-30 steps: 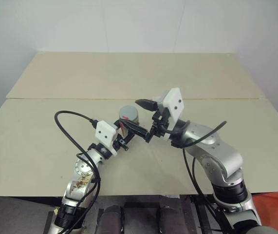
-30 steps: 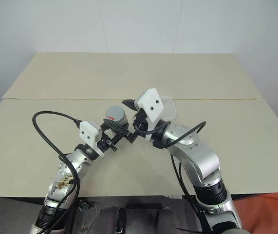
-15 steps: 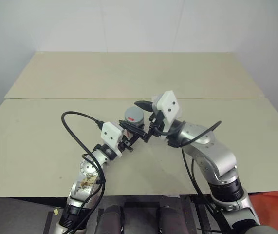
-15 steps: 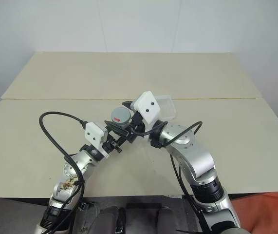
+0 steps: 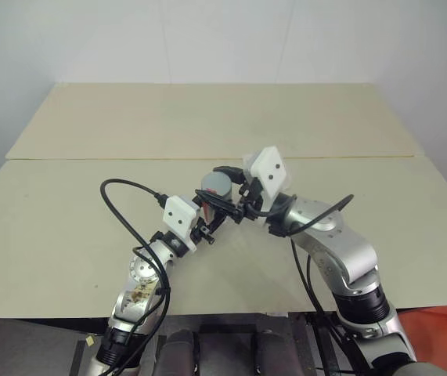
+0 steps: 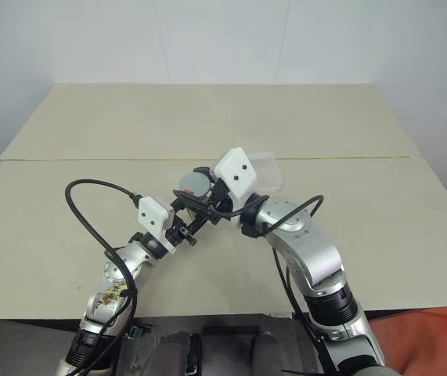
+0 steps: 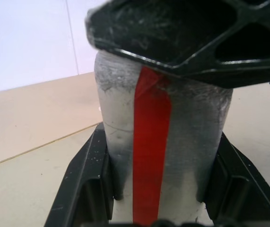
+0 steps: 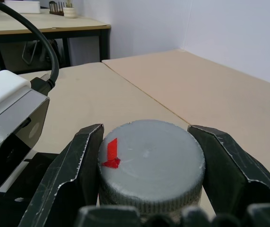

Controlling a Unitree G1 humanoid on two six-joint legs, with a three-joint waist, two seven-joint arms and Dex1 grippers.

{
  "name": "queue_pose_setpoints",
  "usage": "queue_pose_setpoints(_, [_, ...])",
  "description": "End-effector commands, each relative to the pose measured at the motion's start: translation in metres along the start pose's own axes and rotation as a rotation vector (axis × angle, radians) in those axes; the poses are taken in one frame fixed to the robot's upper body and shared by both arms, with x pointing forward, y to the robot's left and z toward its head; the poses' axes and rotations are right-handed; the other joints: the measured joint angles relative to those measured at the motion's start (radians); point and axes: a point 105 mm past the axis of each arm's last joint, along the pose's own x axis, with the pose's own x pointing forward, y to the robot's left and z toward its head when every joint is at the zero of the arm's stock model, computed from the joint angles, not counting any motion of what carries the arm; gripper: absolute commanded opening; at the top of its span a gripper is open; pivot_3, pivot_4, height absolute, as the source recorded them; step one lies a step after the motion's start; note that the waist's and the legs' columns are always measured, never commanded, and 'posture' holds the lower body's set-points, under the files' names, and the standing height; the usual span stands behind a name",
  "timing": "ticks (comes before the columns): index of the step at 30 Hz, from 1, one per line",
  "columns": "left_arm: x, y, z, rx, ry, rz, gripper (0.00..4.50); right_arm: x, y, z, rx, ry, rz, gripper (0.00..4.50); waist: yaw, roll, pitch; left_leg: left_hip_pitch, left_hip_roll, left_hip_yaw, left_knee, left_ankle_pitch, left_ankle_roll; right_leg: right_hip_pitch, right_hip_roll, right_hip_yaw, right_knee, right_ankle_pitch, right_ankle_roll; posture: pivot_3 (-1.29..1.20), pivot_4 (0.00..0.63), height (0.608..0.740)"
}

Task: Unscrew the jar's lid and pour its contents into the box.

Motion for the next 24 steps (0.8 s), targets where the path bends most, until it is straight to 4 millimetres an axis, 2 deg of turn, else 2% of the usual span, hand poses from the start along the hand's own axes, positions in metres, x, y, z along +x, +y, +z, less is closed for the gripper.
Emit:
queue_pose_setpoints(1, [0.001, -0.004, 0.015, 0.024, -0.054, -0.043, 1.98, -0.004, 0.0, 0.013, -0.03, -0.06, 0.02, 2.81, 0.0, 0.0, 0.0, 0.0, 0.0, 0.0, 0.0, 0.0, 0.0, 0.0, 0.0, 0.0, 0.0, 0.0, 0.0, 0.0, 0.15, 0.74])
queue_pose_setpoints(8, [-0.001, -0.011, 0.02, 0.017, -0.072, -0.112, 1.98, -0.01, -0.005, 0.014, -0.016, -0.08, 0.2, 2.81, 0.0, 0.0, 0.0, 0.0, 0.0, 0.0, 0.0, 0.0, 0.0, 0.0, 0.0, 0.0, 0.0, 0.0, 0.0, 0.0, 0.15, 0.74])
queue_pose_setpoints(14, [-0.003, -0.014, 0.024, 0.013, -0.085, -0.151, 1.98, -0.012, -0.009, 0.018, 0.03, -0.11, 0.464, 2.81, -0.002, 0.0, 0.0, 0.0, 0.0, 0.0, 0.0, 0.0, 0.0, 0.0, 0.001, 0.0, 0.0, 0.0, 0.0, 0.0, 0.15, 0.74])
queue_pose_setpoints(24, [-0.002, -0.019, 0.024, 0.008, -0.094, -0.169, 1.98, -0.01, -0.011, 0.016, -0.02, -0.136, 0.888, 2.81, -0.002, 0.0, 0.0, 0.0, 0.0, 0.0, 0.0, 0.0, 0.0, 0.0, 0.001, 0.0, 0.0, 0.0, 0.0, 0.0, 0.15, 0.74])
